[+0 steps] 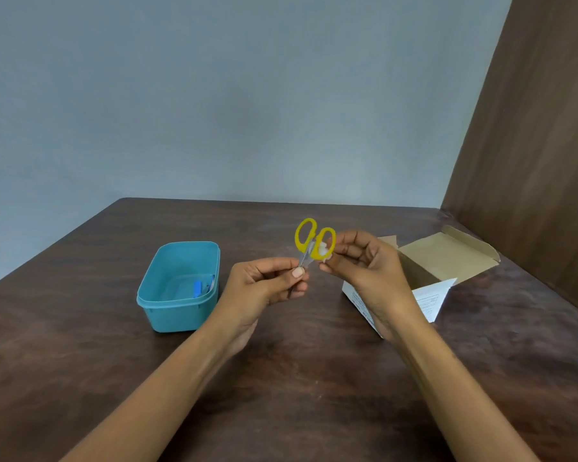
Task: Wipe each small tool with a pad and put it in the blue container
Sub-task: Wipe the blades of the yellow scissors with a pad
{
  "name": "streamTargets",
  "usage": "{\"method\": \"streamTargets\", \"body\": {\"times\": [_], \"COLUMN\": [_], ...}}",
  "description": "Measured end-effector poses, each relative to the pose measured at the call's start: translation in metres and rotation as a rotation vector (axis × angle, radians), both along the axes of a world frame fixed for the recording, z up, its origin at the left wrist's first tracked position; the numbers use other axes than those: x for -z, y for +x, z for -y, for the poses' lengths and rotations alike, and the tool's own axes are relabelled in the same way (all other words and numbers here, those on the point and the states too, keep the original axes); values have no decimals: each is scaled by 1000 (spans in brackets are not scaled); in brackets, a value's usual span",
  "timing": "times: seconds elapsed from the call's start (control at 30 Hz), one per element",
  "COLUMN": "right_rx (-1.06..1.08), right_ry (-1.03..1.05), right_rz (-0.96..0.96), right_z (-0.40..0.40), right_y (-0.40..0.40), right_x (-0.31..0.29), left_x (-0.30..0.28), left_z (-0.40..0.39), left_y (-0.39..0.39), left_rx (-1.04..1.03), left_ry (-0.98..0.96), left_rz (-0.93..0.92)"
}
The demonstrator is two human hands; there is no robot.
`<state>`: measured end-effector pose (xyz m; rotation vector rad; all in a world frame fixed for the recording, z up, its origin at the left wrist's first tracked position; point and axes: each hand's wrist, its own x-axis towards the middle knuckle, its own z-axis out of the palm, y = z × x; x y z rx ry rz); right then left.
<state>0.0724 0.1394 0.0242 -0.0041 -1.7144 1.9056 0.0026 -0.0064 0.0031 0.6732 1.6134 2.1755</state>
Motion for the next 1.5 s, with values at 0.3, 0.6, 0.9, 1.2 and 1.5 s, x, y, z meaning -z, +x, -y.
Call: {"method": "streamTargets", "body": {"times": [0.3, 0.6, 0.9, 1.2, 1.5], "right_rx": [41, 276, 553, 514, 169], "right_ry": [-185, -14, 628, 835, 492], "right_rz": [59, -77, -196, -182, -23], "right_z": [2, 2, 2, -14, -19], "right_y": [1, -3, -3, -5, 1], "right_x": [1, 2, 8, 8, -4], "left_x": [-2, -5, -4, -7, -12], "left_z": [2, 3, 3, 7, 10], "left_y": [1, 4, 3, -2, -5], "left_rx": [10, -20, -27, 21, 167], "left_ry": [-88, -110, -180, -230, -219], "left_rz": [38, 78, 57, 65, 201]}}
